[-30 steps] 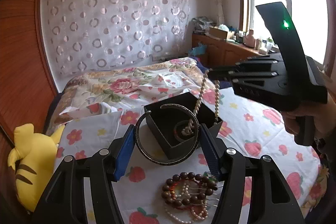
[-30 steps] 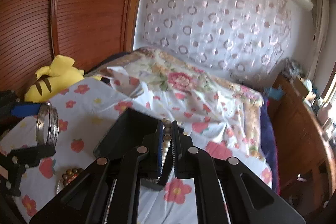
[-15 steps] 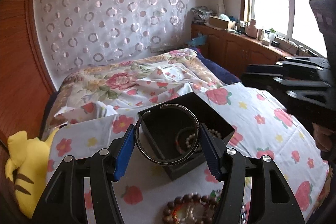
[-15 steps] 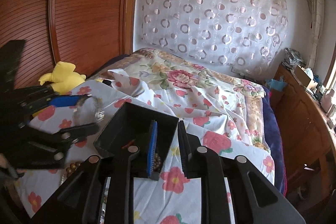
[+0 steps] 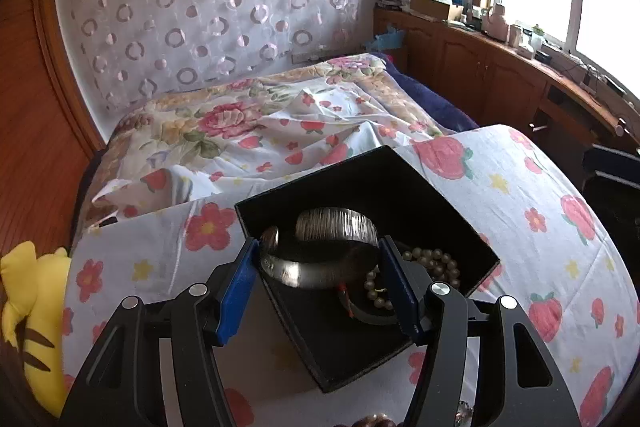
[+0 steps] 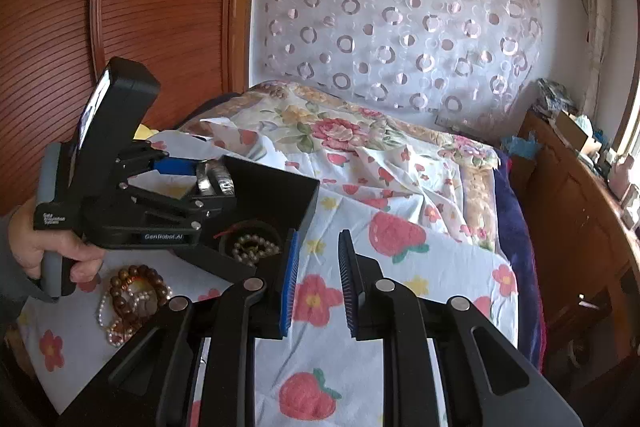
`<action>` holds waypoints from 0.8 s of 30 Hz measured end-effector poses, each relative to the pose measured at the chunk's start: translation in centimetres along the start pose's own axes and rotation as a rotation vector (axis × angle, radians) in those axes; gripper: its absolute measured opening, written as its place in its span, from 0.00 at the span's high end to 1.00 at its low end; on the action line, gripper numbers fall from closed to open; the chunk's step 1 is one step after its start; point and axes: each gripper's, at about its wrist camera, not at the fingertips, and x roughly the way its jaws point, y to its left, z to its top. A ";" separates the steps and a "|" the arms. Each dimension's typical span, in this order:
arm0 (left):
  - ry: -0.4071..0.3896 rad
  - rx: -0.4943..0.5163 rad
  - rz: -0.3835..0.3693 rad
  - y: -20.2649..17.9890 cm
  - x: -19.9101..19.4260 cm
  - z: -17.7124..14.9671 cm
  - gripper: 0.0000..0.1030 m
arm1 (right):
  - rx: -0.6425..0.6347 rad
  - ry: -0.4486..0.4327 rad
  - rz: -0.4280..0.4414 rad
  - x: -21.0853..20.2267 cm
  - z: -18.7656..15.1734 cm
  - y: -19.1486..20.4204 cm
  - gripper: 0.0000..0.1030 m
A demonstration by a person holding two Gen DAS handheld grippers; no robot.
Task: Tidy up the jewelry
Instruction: 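Lower the silver bangle into the black box and open the left tool, then grasp and lift the dark wooden bead bracelet with the left tool while the right tool moves toward the brooch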
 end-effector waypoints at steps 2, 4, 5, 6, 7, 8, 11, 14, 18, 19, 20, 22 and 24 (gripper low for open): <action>-0.010 0.002 0.003 -0.1 0.0 0.0 0.44 | 0.009 0.007 0.003 0.0 -0.5 -0.2 0.79; -0.011 0.011 0.006 -0.3 -0.1 0.2 0.44 | 0.012 0.014 0.005 0.2 -1.0 -0.3 0.79; -0.012 0.015 0.008 -0.4 -0.3 0.3 0.44 | 0.013 0.017 0.005 0.4 -1.1 -0.4 0.79; -0.015 0.019 0.008 -0.4 -0.5 0.3 0.44 | 0.012 0.019 0.006 0.4 -1.3 -0.3 0.79; -0.021 0.025 0.009 -0.5 -0.7 0.3 0.44 | 0.013 0.020 0.009 0.4 -1.5 -0.2 0.79; -0.030 0.030 0.012 -0.6 -1.2 0.3 0.44 | 0.014 0.020 0.012 0.5 -1.5 -0.1 0.79; -0.058 0.030 0.010 -0.4 -2.6 -0.1 0.42 | 0.016 0.011 0.027 0.2 -1.8 0.4 0.79; -0.091 0.013 -0.003 0.3 -4.6 -1.5 0.38 | 0.016 0.006 0.048 -0.2 -2.4 1.1 0.79; -0.103 0.003 -0.021 0.9 -6.7 -4.2 0.38 | 0.031 0.004 0.093 -0.7 -3.8 2.7 0.79; -0.104 0.004 -0.022 1.0 -7.0 -4.8 0.38 | 0.033 0.007 0.100 -0.7 -4.2 3.2 0.79; -0.104 0.005 -0.022 1.2 -7.3 -5.4 0.38 | 0.035 0.013 0.110 -0.8 -4.7 3.7 0.79; -0.096 -0.003 -0.027 1.7 -7.8 -6.9 0.38 | 0.038 0.021 0.125 -1.0 -5.6 4.7 0.79; -0.075 -0.017 -0.038 2.2 -8.0 -8.3 0.38 | 0.041 0.024 0.140 -1.3 -6.4 5.7 0.79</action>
